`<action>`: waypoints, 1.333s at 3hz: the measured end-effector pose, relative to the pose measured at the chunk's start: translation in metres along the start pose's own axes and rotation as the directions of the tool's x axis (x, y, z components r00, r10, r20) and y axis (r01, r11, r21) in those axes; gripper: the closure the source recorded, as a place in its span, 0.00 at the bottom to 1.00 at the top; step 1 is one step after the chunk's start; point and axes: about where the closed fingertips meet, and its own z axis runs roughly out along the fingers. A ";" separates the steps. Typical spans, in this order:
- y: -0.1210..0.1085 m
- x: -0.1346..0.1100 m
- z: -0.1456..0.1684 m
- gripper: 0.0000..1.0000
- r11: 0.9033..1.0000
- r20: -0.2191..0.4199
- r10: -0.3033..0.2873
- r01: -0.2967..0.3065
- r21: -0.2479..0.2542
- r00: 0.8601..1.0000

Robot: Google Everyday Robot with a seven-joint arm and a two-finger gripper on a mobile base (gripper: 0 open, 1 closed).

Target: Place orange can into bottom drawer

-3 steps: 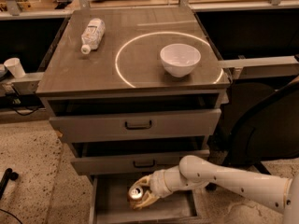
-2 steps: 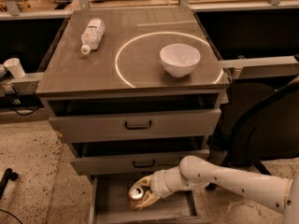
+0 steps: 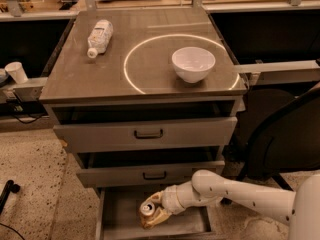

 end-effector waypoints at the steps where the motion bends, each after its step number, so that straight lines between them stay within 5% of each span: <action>1: -0.002 0.045 0.016 1.00 1.000 0.021 -0.029 0.029 -0.007 0.999; 3: -0.028 0.094 0.036 1.00 0.994 -0.068 -0.027 0.034 0.107 0.997; 4: -0.045 0.120 0.052 1.00 0.983 -0.093 0.026 -0.009 0.181 0.995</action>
Offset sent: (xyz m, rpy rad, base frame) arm 0.0310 -0.0241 -0.0948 -0.0333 -0.1072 -0.0531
